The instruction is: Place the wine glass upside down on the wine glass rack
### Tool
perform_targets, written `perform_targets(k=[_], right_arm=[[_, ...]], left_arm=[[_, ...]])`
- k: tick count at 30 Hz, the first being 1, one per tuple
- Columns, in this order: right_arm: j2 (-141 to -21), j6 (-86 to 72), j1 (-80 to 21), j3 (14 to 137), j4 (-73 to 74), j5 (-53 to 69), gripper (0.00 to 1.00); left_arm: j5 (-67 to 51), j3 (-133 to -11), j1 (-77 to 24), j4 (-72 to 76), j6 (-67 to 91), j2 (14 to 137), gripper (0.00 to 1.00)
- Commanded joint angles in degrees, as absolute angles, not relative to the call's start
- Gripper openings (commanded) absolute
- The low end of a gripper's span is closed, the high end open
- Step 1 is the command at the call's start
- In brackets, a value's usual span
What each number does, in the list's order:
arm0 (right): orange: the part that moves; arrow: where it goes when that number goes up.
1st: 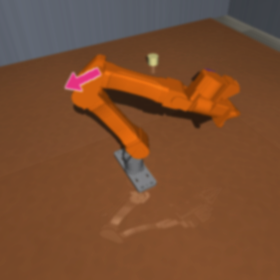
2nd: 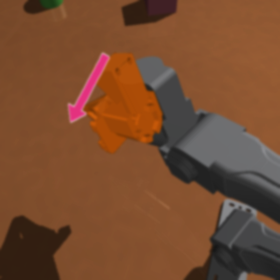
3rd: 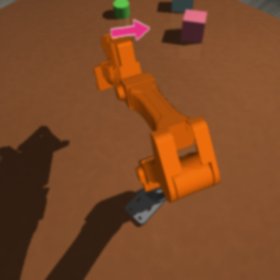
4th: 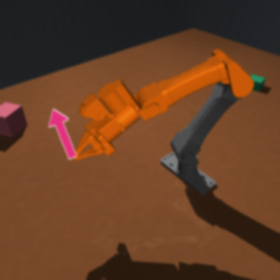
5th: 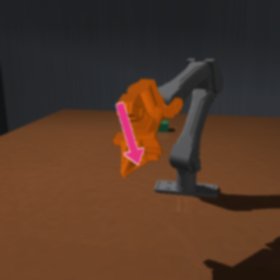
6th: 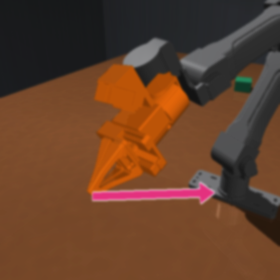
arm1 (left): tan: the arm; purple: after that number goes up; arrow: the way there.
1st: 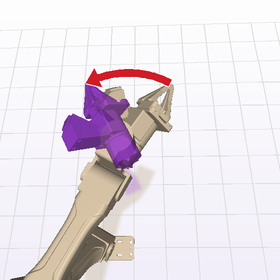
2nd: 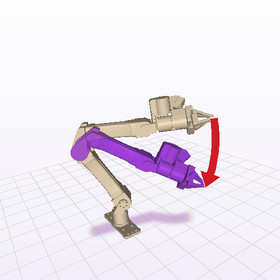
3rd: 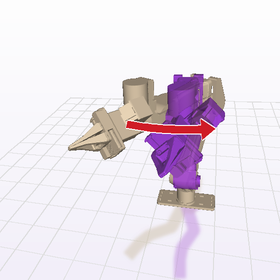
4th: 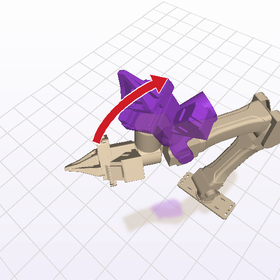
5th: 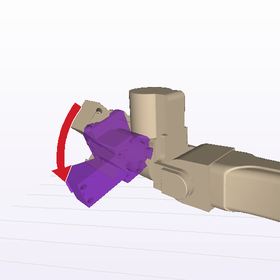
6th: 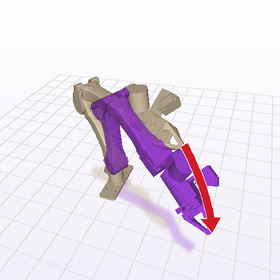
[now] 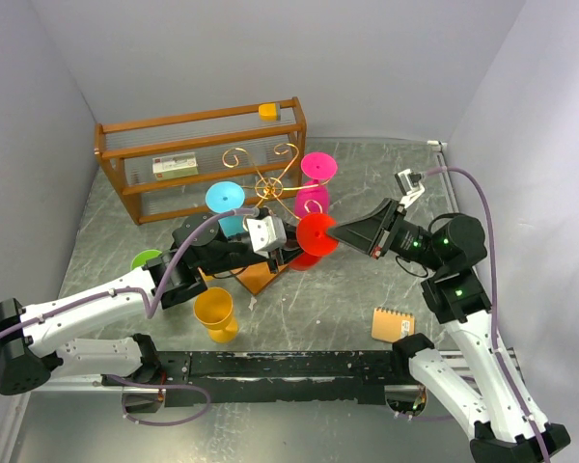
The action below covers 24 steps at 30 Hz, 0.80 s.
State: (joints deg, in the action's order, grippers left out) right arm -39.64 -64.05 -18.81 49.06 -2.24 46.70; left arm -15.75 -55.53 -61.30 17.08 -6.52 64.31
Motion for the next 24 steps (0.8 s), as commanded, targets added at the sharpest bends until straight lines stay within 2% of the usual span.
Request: perform_targets(k=[1, 11, 18, 24], right_arm=[[-39.7, -63.2, -18.8, 50.1, 1.6, 47.2, 0.00], [-39.9, -62.8, -18.8, 53.0, 12.2, 42.3, 0.00], [-40.7, -60.2, -18.8, 56.3, 20.7, 34.3, 0.00], [-41.2, -61.6, -18.8, 55.8, 20.8, 32.2, 0.00]], left_arm=[[-14.1, -56.3, -61.3, 20.7, -4.8, 63.9, 0.13], [-13.7, -55.5, -61.3, 17.1, -3.5, 61.2, 0.50], [-10.9, -55.2, -61.3, 13.0, -3.7, 55.8, 0.62], [-6.2, -56.5, -61.3, 8.3, -2.0, 50.7, 0.66]])
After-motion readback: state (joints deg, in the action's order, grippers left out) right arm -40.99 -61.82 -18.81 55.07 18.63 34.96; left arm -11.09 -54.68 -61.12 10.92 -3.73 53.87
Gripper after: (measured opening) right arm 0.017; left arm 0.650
